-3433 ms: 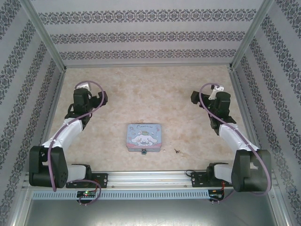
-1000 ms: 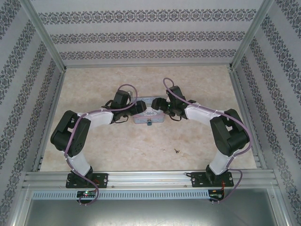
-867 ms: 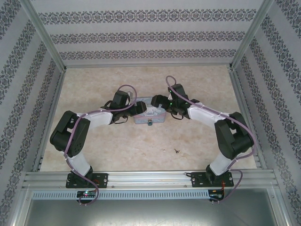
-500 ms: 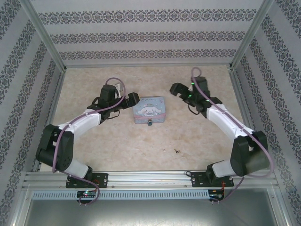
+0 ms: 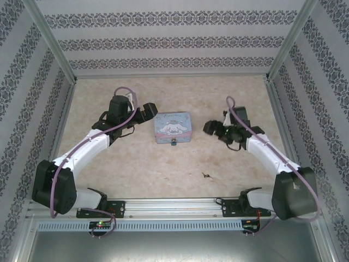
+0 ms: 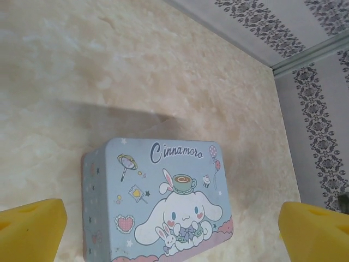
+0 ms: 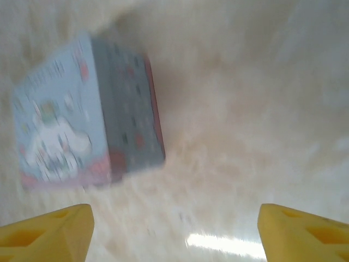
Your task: Unlock the padlock with the key
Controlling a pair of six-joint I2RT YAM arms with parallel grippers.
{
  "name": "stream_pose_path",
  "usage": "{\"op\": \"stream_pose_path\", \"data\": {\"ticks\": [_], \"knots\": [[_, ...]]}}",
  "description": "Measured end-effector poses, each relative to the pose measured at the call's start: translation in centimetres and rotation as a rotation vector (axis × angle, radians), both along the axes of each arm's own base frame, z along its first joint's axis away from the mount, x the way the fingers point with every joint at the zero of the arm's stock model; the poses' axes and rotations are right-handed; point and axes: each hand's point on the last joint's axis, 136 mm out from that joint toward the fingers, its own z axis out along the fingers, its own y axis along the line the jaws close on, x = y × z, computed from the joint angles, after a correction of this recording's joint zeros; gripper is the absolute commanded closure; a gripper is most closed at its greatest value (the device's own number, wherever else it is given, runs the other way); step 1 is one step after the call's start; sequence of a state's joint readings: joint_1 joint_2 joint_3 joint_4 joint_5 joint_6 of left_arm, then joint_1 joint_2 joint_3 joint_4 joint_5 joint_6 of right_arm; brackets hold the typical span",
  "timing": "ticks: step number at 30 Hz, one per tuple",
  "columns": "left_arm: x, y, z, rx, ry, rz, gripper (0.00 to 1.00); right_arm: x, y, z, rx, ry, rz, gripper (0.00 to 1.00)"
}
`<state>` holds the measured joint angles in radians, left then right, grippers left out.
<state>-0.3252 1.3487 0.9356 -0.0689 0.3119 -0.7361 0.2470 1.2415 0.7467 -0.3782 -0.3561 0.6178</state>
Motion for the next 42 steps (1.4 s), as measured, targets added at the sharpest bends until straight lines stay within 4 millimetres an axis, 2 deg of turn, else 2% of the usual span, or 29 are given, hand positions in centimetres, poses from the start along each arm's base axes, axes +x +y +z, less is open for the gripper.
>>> {"op": "stream_pose_path", "data": {"ticks": [6, 10, 17, 25, 37, 42], "knots": [[-0.2, 0.2, -0.5, -0.059, 0.069, 0.062, 0.00, -8.2, 2.0, -5.6, -0.120, 0.156, 0.140, 0.28], [-0.4, 0.1, -0.9, -0.082, 0.100, 0.075, 0.00, -10.7, 2.4, -7.0, -0.189, 0.194, 0.179, 0.33], [-0.4, -0.6, -2.9, -0.096, 0.171, 0.052, 0.00, -12.7, 2.9, -8.4, -0.335, 0.206, 0.269, 0.38], [-0.7, -1.0, -3.0, -0.111, 0.183, 0.028, 0.00, -13.0, 3.5, -8.9, -0.499, 0.232, 0.341, 0.41], [-0.7, -1.2, -3.2, -0.114, 0.191, 0.019, 0.00, -13.7, 2.3, -8.5, -0.535, 0.231, 0.339, 0.46], [-0.7, -1.3, -3.7, -0.113, 0.207, 0.014, 0.00, -14.2, 1.8, -8.9, -0.546, 0.244, 0.341, 0.48]]}}
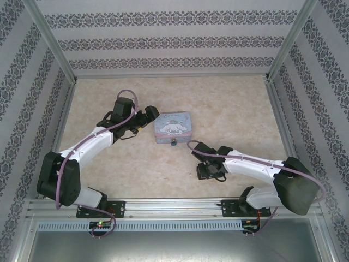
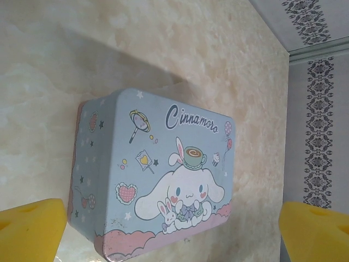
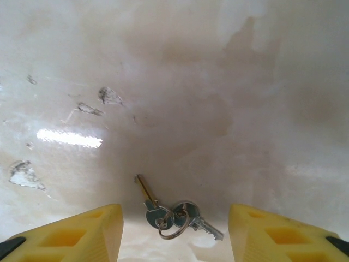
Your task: Unlock the padlock with the key
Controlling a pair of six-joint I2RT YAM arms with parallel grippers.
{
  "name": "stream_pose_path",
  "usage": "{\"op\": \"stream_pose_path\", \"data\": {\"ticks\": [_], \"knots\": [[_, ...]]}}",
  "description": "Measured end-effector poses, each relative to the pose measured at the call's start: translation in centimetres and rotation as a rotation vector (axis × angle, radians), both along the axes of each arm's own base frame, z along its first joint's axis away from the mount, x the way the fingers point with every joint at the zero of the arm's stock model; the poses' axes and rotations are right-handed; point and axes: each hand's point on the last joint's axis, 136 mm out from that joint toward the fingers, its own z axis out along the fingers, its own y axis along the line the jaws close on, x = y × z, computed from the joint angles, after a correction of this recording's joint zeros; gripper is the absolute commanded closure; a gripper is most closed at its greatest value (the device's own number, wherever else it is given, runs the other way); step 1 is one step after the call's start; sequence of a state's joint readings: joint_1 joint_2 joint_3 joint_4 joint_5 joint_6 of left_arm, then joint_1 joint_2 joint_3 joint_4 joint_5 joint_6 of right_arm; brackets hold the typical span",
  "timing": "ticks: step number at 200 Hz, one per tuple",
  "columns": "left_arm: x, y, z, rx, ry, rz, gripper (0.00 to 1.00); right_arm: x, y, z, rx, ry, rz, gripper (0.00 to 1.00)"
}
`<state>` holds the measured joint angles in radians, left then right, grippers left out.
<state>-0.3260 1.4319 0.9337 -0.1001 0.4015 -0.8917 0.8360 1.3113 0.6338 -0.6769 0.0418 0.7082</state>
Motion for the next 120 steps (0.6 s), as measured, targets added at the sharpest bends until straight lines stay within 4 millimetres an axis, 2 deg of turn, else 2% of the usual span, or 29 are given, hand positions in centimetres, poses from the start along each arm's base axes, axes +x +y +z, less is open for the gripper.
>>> {"op": "stream_pose_path", "data": {"ticks": [72, 120], "knots": [[-0.09, -0.14, 0.01, -0.005, 0.003, -0.008, 0.00, 0.02, -0.06, -0.83, -0.023, 0.016, 0.005, 0.56], [-0.08, -0.14, 0.02, -0.006, 0.002, -0.008, 0.00, 0.11, -0.05, -0.83, -0.021, 0.012, 0.009, 0.73]]}}
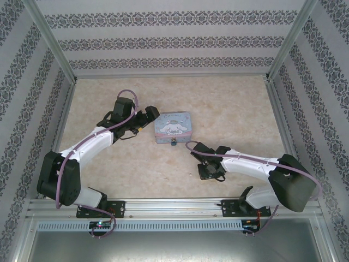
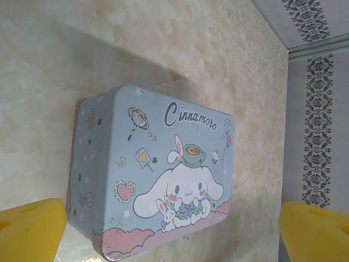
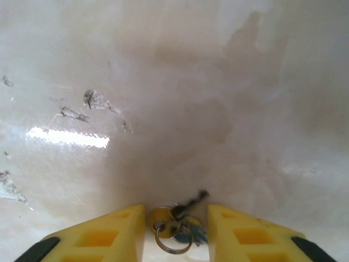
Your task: Unlock the padlock with the key
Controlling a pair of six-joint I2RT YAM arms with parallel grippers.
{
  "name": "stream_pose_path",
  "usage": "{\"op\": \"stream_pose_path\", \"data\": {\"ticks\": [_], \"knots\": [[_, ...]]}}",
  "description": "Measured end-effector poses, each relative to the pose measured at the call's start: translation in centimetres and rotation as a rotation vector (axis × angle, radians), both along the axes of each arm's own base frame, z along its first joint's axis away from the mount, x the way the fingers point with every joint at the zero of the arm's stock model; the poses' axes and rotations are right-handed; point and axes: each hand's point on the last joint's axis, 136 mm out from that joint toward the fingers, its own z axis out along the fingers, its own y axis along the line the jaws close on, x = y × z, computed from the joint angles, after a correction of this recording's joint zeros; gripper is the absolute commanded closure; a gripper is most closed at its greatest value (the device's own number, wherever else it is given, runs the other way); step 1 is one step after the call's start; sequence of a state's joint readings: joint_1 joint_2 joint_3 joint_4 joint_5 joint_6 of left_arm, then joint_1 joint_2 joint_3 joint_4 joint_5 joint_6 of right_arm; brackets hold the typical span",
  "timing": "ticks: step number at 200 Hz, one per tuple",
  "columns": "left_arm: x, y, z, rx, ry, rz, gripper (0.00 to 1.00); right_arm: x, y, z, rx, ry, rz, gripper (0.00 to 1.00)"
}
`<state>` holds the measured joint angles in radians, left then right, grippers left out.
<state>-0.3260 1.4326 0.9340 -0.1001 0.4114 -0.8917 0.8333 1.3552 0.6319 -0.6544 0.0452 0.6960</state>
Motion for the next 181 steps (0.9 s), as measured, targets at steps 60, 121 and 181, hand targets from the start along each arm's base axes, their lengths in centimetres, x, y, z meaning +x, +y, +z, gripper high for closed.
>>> {"op": "stream_pose_path", "data": {"ticks": [60, 121, 181], "knots": [[0.2, -0.1, -0.6, 0.005, 0.014, -0.001, 0.00, 0.2, 0.2, 0.1, 0.010, -0.010, -0.005, 0.97], [0.2, -0.1, -0.9, 0.014, 0.027, -0.004, 0.00, 2.0, 1.4, 0.3, -0.013, -0.016, -0.013, 1.00], [0.0, 0.9, -1.8, 0.075, 0.060, 0.040, 0.00, 4.3, 4.7, 0.6, 0.095, -0.072, -0.008, 1.00]]}}
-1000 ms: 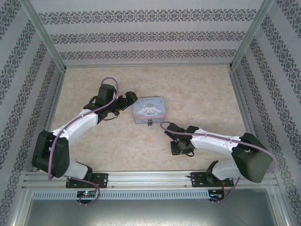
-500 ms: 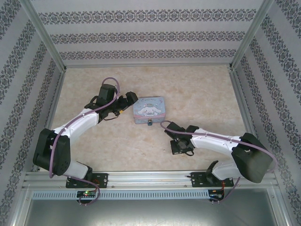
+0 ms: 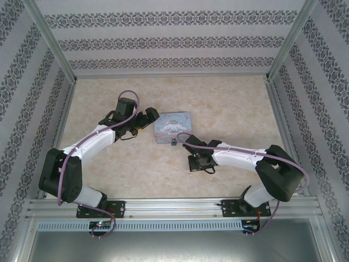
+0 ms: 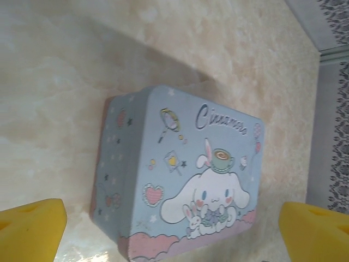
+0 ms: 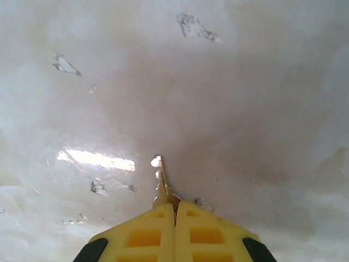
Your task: Unlock the padlock with the key
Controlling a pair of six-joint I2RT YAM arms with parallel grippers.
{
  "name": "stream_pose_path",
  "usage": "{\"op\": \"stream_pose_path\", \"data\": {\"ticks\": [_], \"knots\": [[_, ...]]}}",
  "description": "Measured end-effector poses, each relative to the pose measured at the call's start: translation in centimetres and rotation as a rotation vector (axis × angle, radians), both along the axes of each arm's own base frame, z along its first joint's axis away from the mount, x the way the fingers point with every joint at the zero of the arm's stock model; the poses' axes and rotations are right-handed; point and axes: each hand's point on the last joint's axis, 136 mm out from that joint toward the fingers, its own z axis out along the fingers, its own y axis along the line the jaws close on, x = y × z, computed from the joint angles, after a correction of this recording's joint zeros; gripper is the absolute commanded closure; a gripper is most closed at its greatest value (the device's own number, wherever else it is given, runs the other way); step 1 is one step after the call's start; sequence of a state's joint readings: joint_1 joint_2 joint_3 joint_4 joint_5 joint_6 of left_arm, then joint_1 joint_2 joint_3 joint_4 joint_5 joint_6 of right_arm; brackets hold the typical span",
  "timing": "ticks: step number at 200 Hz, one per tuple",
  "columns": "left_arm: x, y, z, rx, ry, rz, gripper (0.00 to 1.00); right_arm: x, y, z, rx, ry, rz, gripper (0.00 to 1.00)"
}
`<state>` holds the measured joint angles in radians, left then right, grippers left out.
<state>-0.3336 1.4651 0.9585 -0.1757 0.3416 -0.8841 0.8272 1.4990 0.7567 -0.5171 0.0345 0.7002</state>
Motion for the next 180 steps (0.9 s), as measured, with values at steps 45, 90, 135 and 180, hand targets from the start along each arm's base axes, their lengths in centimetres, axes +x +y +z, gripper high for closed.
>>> {"op": "stream_pose_path", "data": {"ticks": [45, 90, 135, 180], "knots": [[-0.3, 0.8, -0.3, 0.061, 0.024, 0.020, 0.00, 0.8, 0.7, 1.3, 0.064, -0.036, -0.006, 1.00], [-0.3, 0.0, -0.2, 0.077, -0.003, 0.011, 0.00, 2.8, 0.7, 5.9, 0.219, -0.143, -0.035, 1.00], [0.6, -3.5, 1.6, -0.035, -0.029, -0.121, 0.00, 4.7, -0.5, 10.4, 0.422, -0.231, -0.043, 1.00], [-0.8, -8.8, 3.4, -0.143, -0.050, -0.330, 0.03, 5.1, -0.2, 12.9, 0.563, -0.256, 0.045, 1.00]]}}
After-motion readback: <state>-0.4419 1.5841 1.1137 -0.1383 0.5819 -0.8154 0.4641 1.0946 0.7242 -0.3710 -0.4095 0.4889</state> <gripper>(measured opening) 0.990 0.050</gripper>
